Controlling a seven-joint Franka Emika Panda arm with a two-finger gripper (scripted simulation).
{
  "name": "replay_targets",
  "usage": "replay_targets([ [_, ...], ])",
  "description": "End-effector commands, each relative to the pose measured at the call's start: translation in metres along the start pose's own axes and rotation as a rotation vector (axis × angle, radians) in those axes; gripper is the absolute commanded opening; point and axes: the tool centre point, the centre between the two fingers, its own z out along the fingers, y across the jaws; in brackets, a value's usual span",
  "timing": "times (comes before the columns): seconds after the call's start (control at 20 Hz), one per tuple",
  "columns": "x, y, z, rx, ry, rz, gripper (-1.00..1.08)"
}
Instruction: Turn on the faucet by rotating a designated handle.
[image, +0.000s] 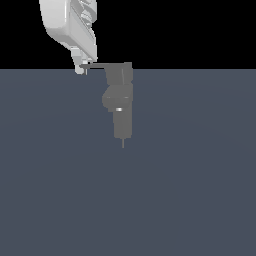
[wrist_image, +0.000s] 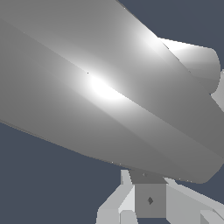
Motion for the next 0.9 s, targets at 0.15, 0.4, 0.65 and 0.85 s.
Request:
replay_targets([
  [0.15, 0.016, 0.015, -0.003, 0.002, -0.001, 0.006, -1.00],
  [0.4, 0.027, 0.028, -0.003, 0.002, -0.001, 0.005, -1.00],
  [0.65, 0.035, 0.038, -0.004, 0.003, -0.002, 0.004, -1.00],
  [0.85, 0.047, 0.038, 0.000, -0.003, 0.002, -0.004, -1.00],
])
